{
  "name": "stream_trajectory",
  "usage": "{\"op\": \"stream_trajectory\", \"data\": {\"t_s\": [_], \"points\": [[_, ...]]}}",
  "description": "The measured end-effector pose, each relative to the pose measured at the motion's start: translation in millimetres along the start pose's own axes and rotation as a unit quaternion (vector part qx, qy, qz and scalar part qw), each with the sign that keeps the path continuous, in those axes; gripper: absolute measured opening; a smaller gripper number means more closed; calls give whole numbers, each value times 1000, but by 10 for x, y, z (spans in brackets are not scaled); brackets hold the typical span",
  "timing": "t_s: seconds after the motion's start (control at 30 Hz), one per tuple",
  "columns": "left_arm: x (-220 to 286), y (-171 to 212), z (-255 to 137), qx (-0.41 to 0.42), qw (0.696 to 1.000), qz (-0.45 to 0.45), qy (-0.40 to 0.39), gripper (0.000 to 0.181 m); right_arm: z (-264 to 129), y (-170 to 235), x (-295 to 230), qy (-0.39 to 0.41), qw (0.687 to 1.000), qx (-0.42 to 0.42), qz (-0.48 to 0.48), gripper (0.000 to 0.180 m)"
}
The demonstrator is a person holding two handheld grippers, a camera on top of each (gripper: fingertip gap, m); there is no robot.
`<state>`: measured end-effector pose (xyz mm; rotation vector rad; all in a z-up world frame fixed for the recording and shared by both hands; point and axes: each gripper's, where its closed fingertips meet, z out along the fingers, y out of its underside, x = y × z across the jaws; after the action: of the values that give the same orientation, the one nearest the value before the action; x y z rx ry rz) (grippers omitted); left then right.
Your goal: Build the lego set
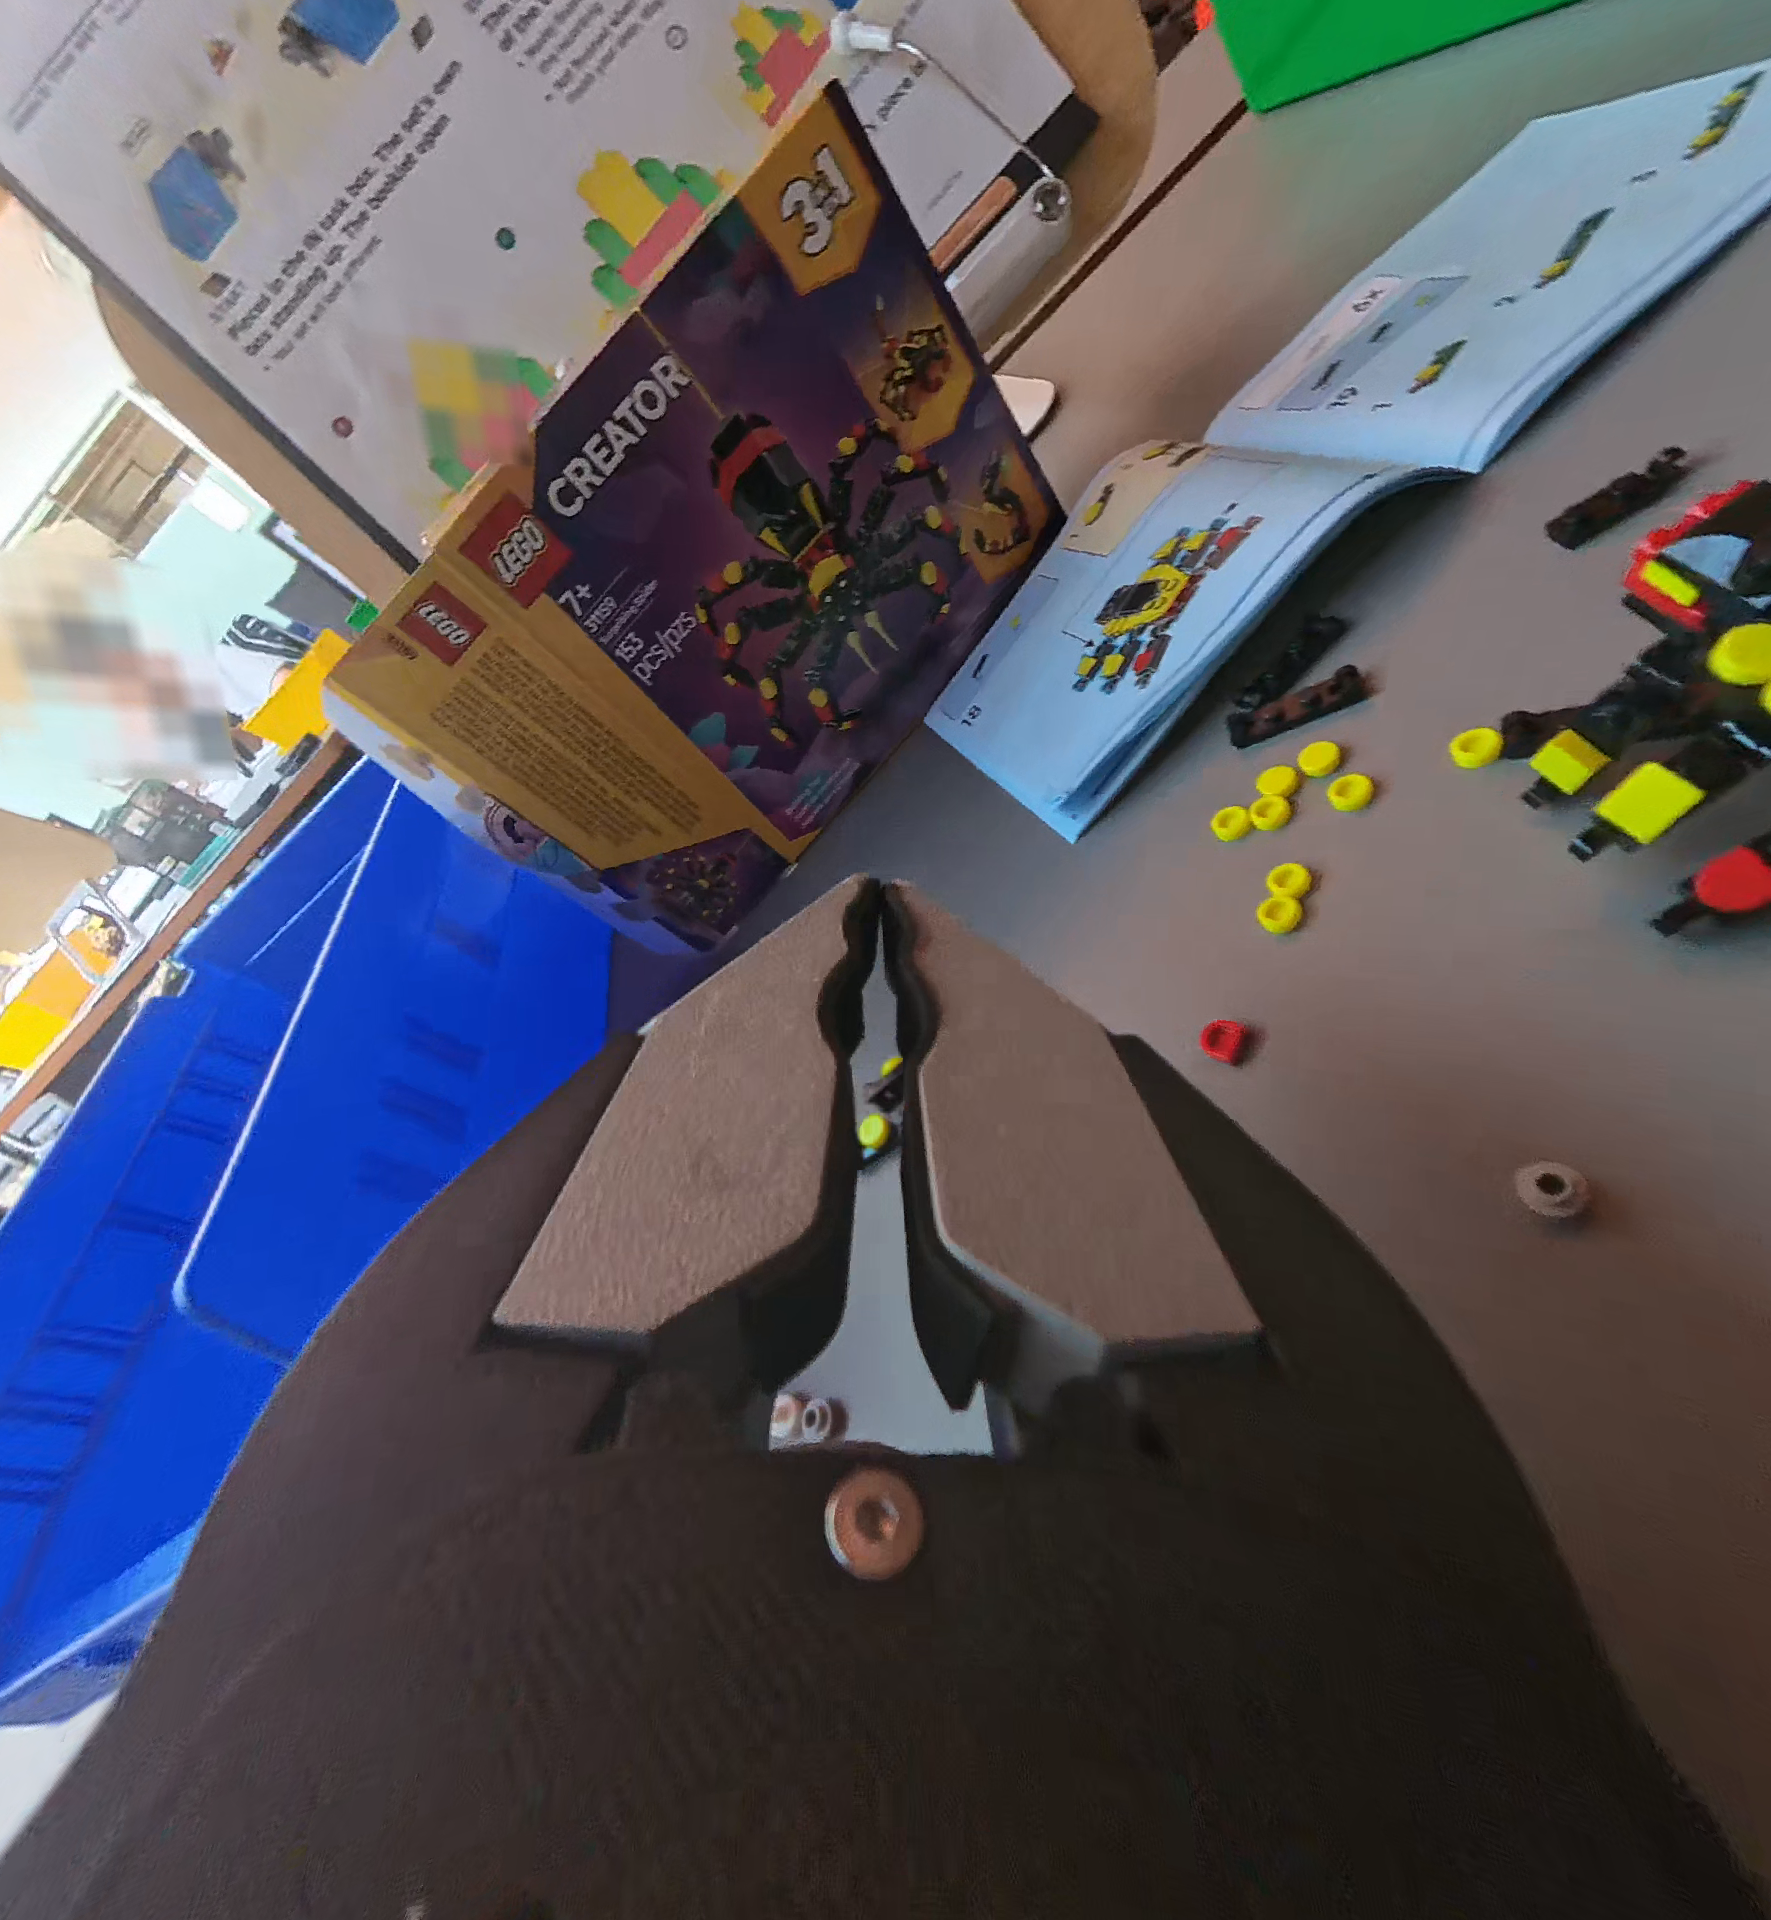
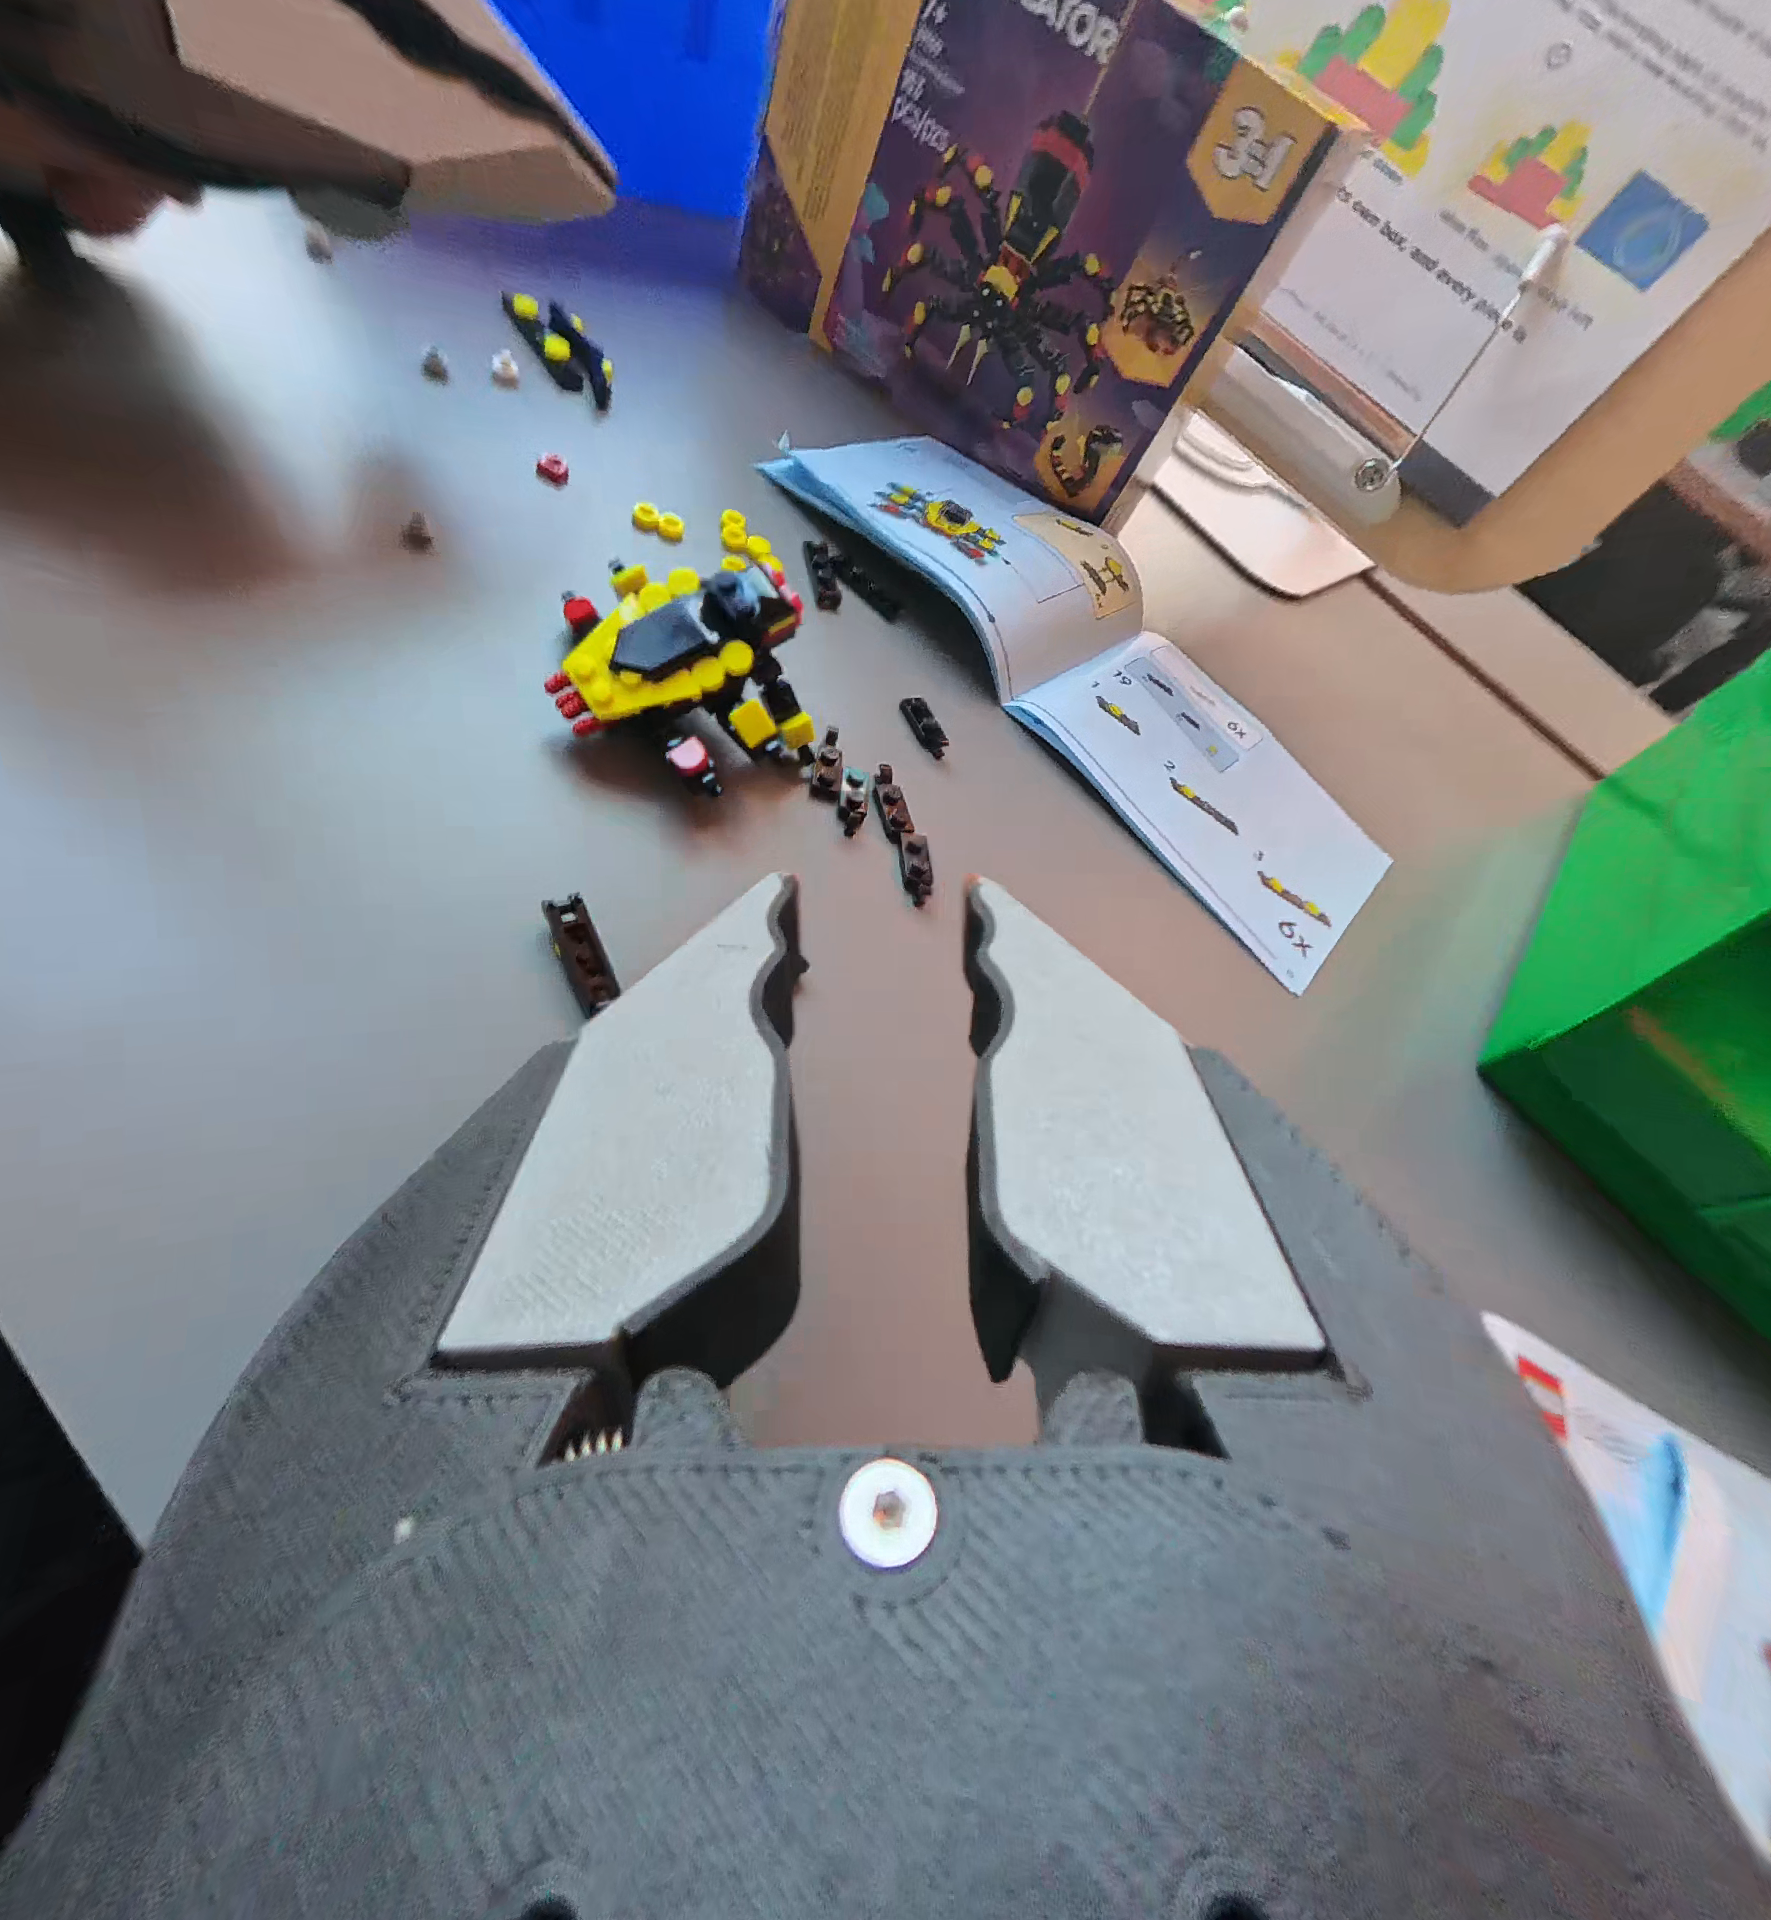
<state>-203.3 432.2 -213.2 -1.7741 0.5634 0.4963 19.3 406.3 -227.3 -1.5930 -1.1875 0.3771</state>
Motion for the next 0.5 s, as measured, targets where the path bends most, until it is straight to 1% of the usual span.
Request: {"op": "stream_trajectory", "data": {"t_s": [0.03,0.07,0.13,0.27,0.37,0.5], "points": [[-30,5,3,-1,1000,-9,-4,0,-16,-17,25,-5,1000,8,18,36],[-51,9,5,-1,1000,-16,-6,0,-31,-32,44,-9,999,16,31,41],[-116,20,15,-2,999,-30,-16,0,-50,-53,61,-8,999,25,38,42],[-191,51,34,-9,998,-65,-19,0,-29,-41,6,4,1000,16,-2,41],[-162,33,28,-4,995,-102,11,0,-15,-28,-21,7,1000,8,-19,40],[-201,33,17,3,992,-128,19,0,-41,-56,4,6,1000,21,-5,40]]}}
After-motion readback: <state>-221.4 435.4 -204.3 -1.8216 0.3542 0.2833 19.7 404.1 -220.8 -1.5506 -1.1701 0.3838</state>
